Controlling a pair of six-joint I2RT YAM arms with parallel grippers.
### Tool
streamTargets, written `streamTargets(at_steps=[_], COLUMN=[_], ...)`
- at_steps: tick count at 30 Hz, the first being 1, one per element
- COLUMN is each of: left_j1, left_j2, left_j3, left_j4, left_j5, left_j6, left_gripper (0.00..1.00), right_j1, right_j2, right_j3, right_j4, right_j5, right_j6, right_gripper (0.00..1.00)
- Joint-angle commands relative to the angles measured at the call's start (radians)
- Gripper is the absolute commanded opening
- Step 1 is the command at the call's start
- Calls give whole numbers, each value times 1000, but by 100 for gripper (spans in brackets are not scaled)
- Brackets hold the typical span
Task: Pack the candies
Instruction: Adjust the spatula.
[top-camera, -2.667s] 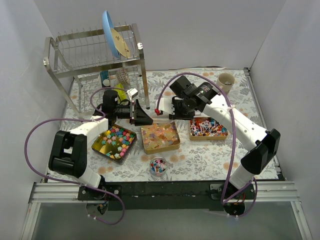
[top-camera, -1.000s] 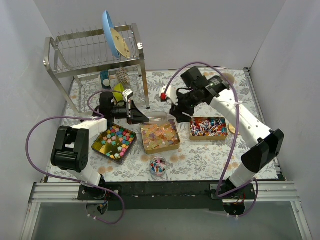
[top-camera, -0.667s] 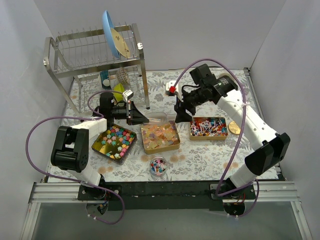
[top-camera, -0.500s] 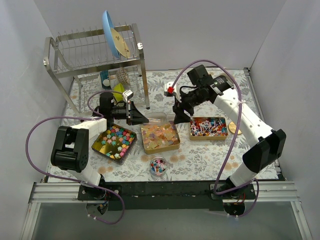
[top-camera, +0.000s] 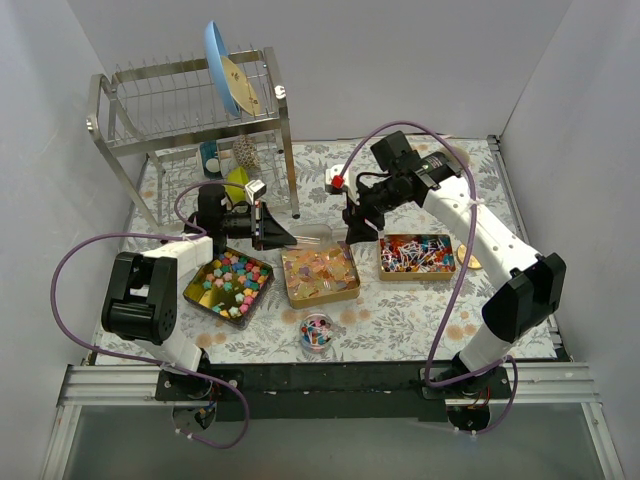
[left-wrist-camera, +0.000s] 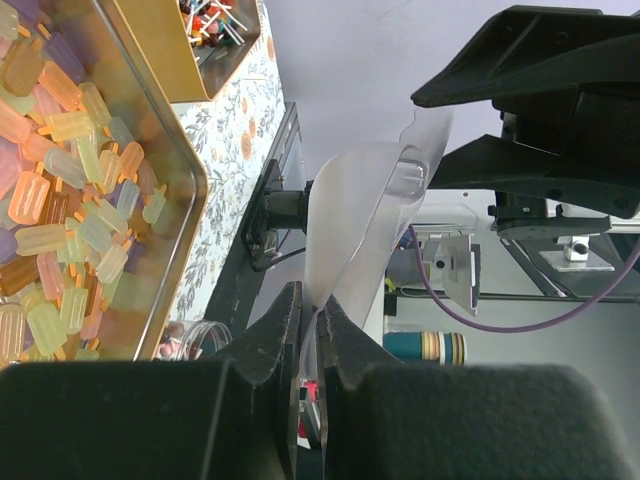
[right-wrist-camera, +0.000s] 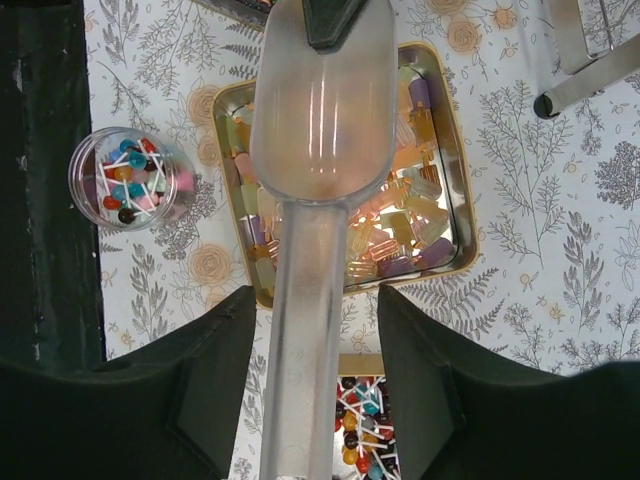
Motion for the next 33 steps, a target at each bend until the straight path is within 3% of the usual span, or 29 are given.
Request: streamTargets(at_steps=[1, 9, 16, 18, 21, 22, 26, 33], left_j1=[8, 9, 11, 9, 18, 26, 89, 111], left_j2=[-18, -10, -12, -12, -22, -32, -56, -108], left_j3=[-5, -4, -5, -4, 22, 33, 85, 141], left_j4=[44, 44, 46, 37, -84, -138, -414, -684], left_j5=[44, 59, 62, 58, 7, -8, -106, -379], left_j6=[-26, -29, -27, -23, 69, 114, 290, 526], left_gripper=[0, 0, 0, 0, 24, 34, 50, 52], right_j1=[1, 3, 18, 21, 21, 20, 21, 27], right_j2=[15, 21, 27, 28, 33, 39, 71, 157], right_j3=[-20, -24, -27, -16, 13, 50, 173, 303], right_j4=[25, 40, 43, 45, 34, 24, -114, -286], right_j5=[5, 31, 50, 45, 60, 74, 183, 387], right_j6=[-10, -7, -22, -20, -22, -30, -177, -353], right_gripper=[57, 47, 27, 16, 1, 1, 1, 1])
